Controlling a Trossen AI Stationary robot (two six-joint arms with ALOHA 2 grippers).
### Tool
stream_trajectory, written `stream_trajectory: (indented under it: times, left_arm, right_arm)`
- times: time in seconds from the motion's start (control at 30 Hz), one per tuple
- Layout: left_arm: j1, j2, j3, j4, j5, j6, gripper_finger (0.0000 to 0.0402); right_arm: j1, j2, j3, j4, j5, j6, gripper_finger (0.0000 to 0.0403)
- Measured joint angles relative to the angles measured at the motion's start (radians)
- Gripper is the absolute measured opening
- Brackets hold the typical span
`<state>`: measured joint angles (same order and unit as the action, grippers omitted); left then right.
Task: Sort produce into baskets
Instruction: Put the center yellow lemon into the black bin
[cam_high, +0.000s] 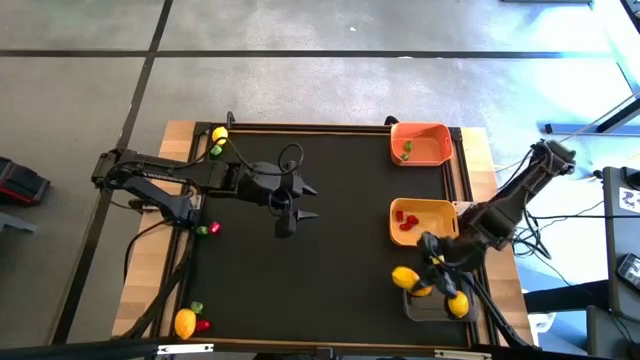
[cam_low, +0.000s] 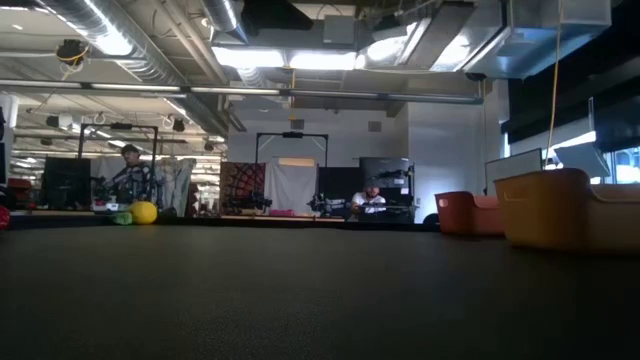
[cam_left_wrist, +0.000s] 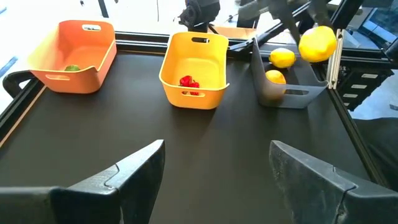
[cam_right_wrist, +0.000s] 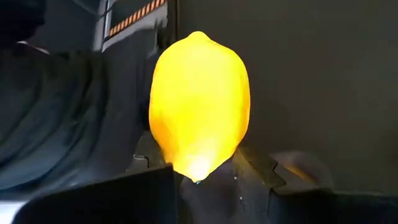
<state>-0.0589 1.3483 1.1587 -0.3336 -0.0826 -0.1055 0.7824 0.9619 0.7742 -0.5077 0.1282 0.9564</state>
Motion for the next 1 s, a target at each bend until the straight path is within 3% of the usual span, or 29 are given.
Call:
stream_trajectory:
  times: [0.27,0.47,1.0]
  left_arm:
    - [0.000,0.000,0.000,0.000,0.003,0.000,0.0282]
    - [0.000,0.000,0.000,0.000,0.003,0.001,0.0282]
    - [0.000,0.000,0.000,0.000,0.002,0.008,0.0282]
  right_arm:
    - [0.197,0.059,0.000,-0.080,0.001,0.348,0.0076]
    - [0.262,0.156,0.000,-0.098,0.001,0.353,0.0076]
    - [0.258,0.427,-0.001,-0.130,-0.087,0.289,0.0076]
